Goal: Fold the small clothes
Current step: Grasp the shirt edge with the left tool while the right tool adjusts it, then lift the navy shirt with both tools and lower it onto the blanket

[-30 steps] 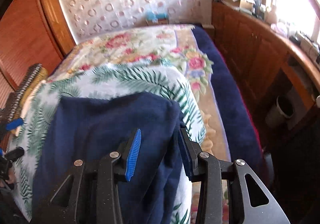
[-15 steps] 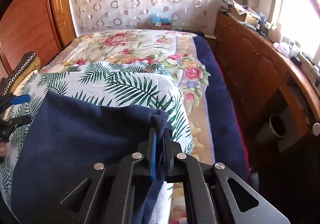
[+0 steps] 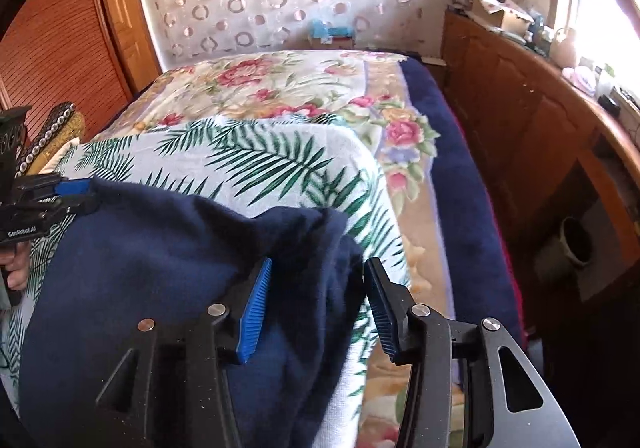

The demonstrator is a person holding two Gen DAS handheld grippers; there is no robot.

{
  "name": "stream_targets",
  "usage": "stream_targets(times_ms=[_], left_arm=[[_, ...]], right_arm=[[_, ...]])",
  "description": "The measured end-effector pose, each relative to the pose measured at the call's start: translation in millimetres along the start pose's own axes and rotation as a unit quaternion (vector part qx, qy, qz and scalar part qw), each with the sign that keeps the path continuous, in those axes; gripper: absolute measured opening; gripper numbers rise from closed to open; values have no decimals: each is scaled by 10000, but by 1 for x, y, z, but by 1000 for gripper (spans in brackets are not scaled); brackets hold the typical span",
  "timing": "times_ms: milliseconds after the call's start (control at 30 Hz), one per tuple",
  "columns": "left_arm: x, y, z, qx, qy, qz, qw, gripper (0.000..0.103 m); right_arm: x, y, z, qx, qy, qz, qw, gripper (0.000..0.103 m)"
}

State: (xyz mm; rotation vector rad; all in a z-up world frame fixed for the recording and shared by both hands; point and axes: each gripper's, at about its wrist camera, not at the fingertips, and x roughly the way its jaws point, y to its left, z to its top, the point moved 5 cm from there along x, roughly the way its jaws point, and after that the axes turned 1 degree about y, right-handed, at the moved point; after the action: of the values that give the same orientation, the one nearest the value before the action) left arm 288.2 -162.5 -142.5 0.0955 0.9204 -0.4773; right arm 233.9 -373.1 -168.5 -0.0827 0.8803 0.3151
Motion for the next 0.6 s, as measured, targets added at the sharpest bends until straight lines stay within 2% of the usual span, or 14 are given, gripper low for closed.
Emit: stream_targets(times_ms=[100, 167, 200, 233, 300, 367, 467, 600], left_arm=[[0, -1, 0, -12, -14, -13, 10000, 32], [0, -3, 0, 4, -46, -29, 10000, 22], [-2, -2, 1, 21, -81, -5, 10000, 11], [-5, -3, 3, 16, -145, -112, 9998, 6], [-12, -6, 3, -16, -224, -193, 9996, 5], [-26, -11, 6, 12, -405, -205, 9990, 5], [-57, -22, 11, 28, -708, -312, 9970, 5], [-124, -52, 16, 309, -1349, -393, 9896, 5]], right_arm=[[-2, 0, 0, -54, -64, 28, 10000, 51], [-3, 1, -1, -124, -108, 24, 9999, 51], [-3, 4, -1, -186, -124, 3, 9998, 49], [-3, 7, -2, -225, -139, 67, 9996, 44], [-3, 13, -3, -307, -146, 300, 9990, 21], [-4, 17, -5, -360, -96, 370, 9986, 13], [-24, 25, -2, -415, -336, 421, 9977, 11], [-88, 40, 10, -473, -1137, 357, 9917, 10]])
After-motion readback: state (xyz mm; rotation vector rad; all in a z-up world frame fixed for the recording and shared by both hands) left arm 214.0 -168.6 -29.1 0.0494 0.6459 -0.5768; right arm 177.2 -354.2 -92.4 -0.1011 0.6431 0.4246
